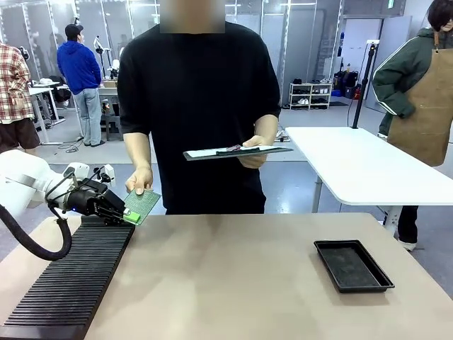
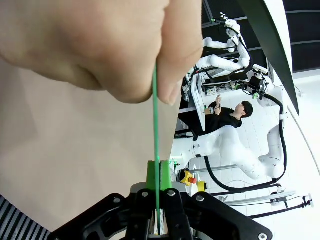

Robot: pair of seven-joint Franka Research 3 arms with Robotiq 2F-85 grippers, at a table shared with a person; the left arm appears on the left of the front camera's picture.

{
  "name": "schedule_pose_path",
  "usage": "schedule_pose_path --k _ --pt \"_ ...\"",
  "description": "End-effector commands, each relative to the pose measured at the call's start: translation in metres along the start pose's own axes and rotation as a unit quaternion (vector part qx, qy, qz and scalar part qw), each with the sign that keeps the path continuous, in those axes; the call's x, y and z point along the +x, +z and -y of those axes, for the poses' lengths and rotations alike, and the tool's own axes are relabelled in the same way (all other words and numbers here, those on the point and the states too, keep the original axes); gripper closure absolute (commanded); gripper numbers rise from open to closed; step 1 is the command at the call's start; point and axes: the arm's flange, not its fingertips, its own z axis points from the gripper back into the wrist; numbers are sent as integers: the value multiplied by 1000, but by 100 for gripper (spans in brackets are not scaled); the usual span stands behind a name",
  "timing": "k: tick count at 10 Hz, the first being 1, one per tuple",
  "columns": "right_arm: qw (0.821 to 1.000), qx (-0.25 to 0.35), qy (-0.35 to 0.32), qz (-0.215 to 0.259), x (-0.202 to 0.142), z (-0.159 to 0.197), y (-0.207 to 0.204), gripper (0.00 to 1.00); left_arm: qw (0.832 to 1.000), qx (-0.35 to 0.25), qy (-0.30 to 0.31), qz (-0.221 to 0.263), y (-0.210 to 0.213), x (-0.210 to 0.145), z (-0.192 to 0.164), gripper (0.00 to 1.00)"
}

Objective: Inspect the PCB.
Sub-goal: Release the Blank PCB you were holding.

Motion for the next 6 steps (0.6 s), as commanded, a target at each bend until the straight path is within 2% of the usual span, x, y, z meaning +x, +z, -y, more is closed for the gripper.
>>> schedule_pose_path --k 1,6 --pt "1000 6 8 1 0 -1 2 0 1000 0 1 1 1 -3 2 100" --pt "1000 6 8 1 0 -1 2 0 1000 0 1 1 1 -3 2 100"
